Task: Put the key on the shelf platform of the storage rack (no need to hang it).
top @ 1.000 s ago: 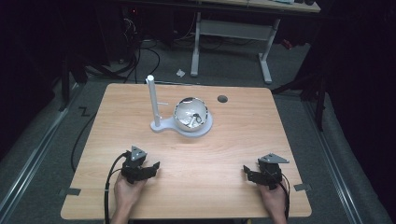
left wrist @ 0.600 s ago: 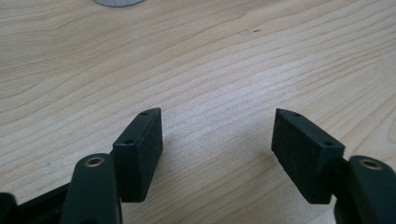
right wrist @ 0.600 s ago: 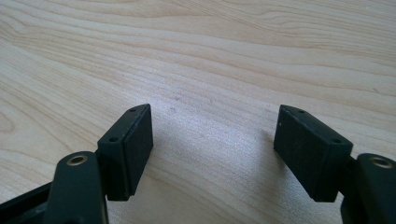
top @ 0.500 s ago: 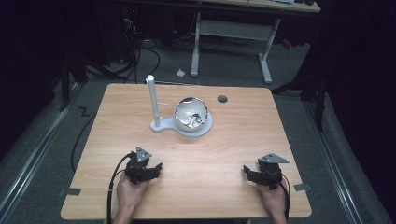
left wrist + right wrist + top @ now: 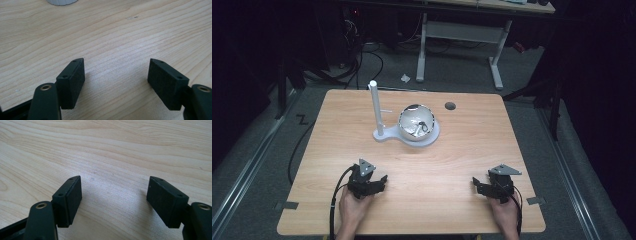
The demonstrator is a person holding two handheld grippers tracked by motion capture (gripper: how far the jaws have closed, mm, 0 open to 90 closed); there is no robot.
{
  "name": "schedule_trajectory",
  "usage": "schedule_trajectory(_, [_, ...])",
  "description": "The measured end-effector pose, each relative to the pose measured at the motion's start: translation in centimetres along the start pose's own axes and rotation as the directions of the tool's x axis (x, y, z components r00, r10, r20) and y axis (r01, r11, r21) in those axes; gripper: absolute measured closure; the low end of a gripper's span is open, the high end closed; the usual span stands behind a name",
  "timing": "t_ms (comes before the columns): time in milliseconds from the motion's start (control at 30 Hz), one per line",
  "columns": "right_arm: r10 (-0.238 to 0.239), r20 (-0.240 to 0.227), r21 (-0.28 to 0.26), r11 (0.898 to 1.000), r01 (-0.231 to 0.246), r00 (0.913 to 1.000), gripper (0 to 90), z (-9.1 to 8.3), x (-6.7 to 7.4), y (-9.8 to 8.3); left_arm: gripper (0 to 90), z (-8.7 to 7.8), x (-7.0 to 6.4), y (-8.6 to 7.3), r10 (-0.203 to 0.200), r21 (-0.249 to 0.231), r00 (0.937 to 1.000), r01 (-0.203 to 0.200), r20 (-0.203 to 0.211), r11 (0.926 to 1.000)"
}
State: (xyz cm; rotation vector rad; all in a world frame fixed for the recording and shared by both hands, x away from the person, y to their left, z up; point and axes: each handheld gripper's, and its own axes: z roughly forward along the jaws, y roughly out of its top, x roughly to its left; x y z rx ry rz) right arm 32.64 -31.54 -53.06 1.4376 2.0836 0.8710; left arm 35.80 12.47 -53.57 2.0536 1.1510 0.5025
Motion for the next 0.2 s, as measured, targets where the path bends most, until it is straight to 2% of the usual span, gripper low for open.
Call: schedule_trajectory(200, [0.000, 0.000, 0.000, 1.000, 0.000, 1.0000, 28.6, 0.00, -0.01, 0.00, 29.5, 0.00, 0.02, 0.00, -0.002, 0.001, 1.0000, 0.002, 0.004, 1.0000])
